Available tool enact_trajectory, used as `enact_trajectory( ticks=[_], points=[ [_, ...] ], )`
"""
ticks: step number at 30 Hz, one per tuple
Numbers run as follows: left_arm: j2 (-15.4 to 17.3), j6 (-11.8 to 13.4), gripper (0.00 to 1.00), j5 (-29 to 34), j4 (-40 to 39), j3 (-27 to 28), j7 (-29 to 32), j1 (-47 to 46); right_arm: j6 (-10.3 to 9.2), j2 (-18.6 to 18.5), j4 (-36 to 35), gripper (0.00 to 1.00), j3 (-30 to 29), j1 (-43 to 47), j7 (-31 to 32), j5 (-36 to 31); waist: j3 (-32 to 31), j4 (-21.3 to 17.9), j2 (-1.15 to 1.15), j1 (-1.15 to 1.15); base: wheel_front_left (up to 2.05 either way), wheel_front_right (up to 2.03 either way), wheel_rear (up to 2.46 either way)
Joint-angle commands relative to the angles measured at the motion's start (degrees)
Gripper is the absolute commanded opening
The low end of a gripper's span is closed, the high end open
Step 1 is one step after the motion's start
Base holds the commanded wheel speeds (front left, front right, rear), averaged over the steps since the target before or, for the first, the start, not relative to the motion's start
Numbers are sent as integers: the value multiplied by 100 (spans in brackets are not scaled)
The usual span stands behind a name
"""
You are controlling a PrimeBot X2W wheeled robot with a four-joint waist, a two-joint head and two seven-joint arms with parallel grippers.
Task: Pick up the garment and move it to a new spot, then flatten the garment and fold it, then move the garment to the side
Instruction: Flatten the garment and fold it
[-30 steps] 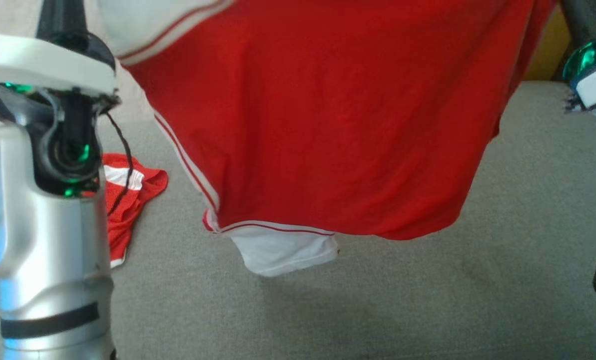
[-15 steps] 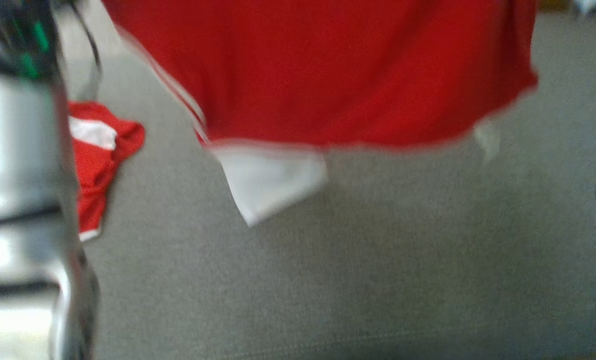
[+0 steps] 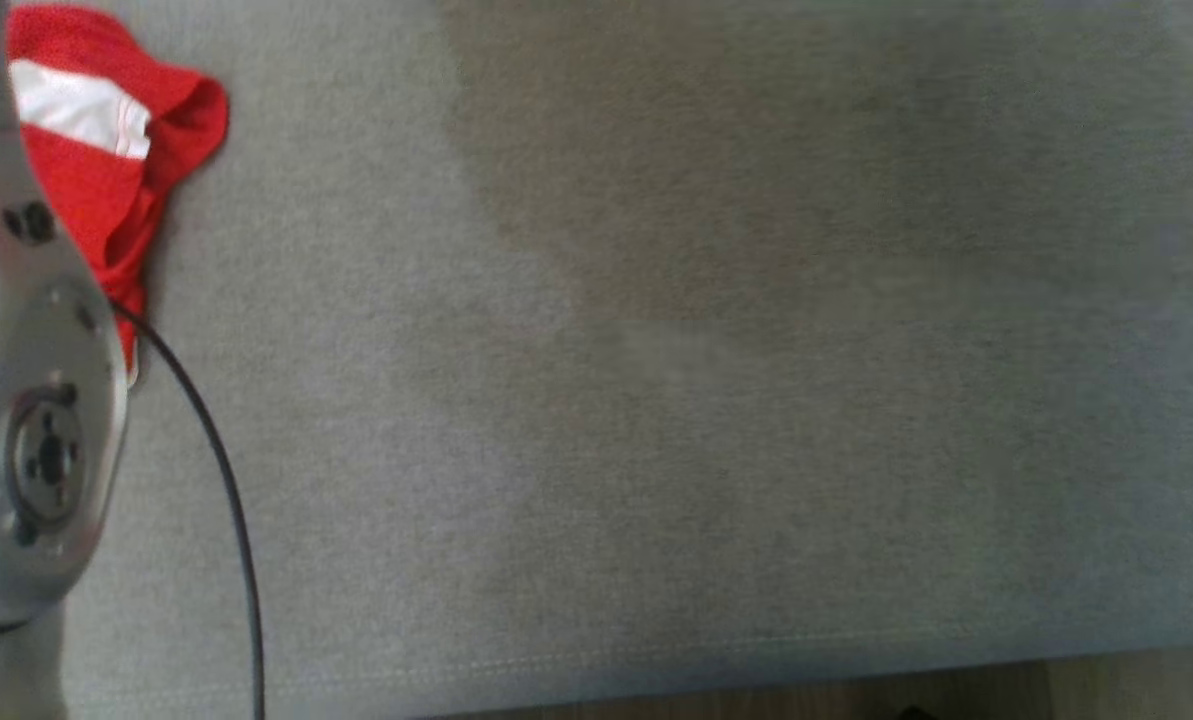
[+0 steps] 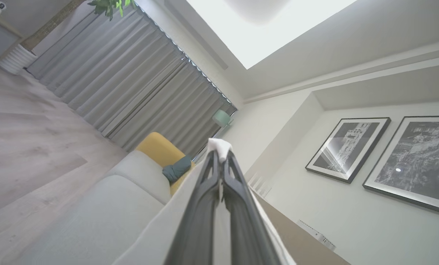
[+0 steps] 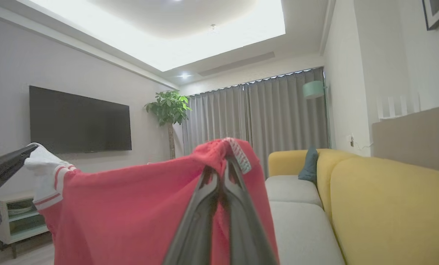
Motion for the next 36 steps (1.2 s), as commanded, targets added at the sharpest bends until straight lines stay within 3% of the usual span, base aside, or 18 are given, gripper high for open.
enact_trajectory(
  ticks=[1, 8, 14, 19, 28, 36],
  points=[
    [143, -218, 0, -37, -7, -15, -83, -208, -5, -121, 22, 0, 97, -65, -197, 162, 189, 164, 0, -2, 0, 0, 0],
    [21, -668, 0, -136, 577, -382, -188, 364, -5, -413, 460, 0, 589, 496, -425, 800, 374, 387, 0, -2, 0, 0, 0],
    [8, -761, 0, -38, 826, -743, -210, 1313, -5, -561, 517, 0, 879, 1305, -440, 1232, 160, 515, 0, -2, 0, 0, 0],
    [83, -781, 0, -19, 912, -1197, -166, 2429, -5, -859, 446, 0, 1502, 2229, -398, 1785, -288, 620, 0, -2, 0, 0, 0],
    [778, -783, 0, -333, 259, -2258, 276, 4352, -5, -1381, 88, 0, 2611, 3359, 237, 2554, -1115, 628, 0, -2, 0, 0, 0],
    [1481, -784, 0, -255, -390, -2981, 556, 5607, -5, -1608, -87, 0, 3462, 3791, 724, 2684, -1603, 521, 0, -2, 0, 0, 0]
  ],
)
